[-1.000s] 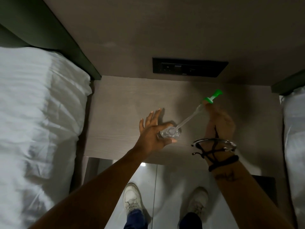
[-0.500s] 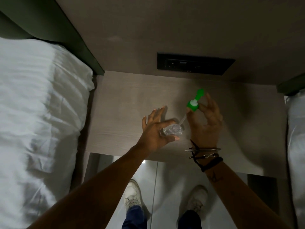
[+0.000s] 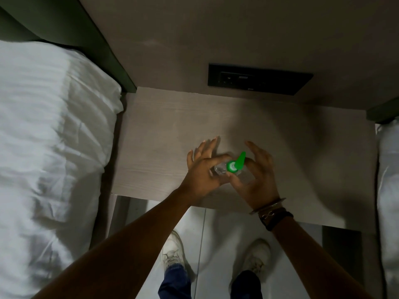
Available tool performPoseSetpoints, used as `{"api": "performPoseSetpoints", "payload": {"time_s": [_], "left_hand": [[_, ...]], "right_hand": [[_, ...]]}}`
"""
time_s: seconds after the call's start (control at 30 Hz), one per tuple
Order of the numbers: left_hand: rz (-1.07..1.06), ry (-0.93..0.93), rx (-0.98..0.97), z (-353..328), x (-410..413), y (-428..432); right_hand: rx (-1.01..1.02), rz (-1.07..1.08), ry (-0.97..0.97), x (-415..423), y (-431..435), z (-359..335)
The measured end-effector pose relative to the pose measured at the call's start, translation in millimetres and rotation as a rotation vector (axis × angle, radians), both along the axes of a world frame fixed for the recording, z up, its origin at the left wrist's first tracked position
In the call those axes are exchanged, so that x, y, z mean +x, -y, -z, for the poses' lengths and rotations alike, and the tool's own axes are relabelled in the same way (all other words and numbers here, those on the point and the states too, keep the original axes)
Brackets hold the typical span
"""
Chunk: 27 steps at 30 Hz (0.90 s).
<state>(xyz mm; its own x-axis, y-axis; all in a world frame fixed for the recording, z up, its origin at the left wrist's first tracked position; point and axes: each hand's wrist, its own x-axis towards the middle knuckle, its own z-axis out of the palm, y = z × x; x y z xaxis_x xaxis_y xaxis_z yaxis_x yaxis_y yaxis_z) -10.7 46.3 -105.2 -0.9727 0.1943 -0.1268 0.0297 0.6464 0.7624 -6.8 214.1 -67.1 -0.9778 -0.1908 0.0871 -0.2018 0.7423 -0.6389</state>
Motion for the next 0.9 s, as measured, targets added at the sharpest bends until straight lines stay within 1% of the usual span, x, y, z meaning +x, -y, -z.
{"api": "performPoseSetpoints", "payload": {"time_s": [0.1, 0.17, 0.23, 0.3, 0.37, 0.5, 0.6, 0.7, 0.83, 0.9], "left_hand": [[-0.016, -0.002, -0.008, 2, 1, -1], [-0.012, 0.015, -0.049, 2, 1, -1], [-0.001, 0.016, -0.050, 1, 0, -1], [-0.001, 0.006, -0.002, 2, 0, 0], [-0.007, -0.001, 0.019, 2, 0, 0], [-0.009, -0.005, -0.020, 2, 0, -1], [-0.005, -0.006, -0.014, 2, -1, 0], [-0.006, -0.010, 0.021, 2, -1, 0], [-0.028, -0.036, 0.036, 9, 1, 0], [-0.045, -0.051, 0.037, 12, 2, -1]], "right_hand": [[0.062, 0.023, 0.017, 1, 2, 1], [0.061, 0.032, 0.039, 2, 3, 2], [-0.035, 0.038, 0.088, 4, 5, 4], [-0.155, 0.030, 0.102, 4, 4, 6], [-0.177, 0.037, 0.087, 3, 3, 9], [-0.137, 0.147, 0.069, -3, 9, 7], [-0.091, 0.057, 0.112, -5, 10, 5], [-0.044, -0.032, 0.093, -9, 2, 3], [0.079, 0.002, 0.063, -12, 5, -3], [0.122, -0.022, 0.094, -11, 12, -3]]}}
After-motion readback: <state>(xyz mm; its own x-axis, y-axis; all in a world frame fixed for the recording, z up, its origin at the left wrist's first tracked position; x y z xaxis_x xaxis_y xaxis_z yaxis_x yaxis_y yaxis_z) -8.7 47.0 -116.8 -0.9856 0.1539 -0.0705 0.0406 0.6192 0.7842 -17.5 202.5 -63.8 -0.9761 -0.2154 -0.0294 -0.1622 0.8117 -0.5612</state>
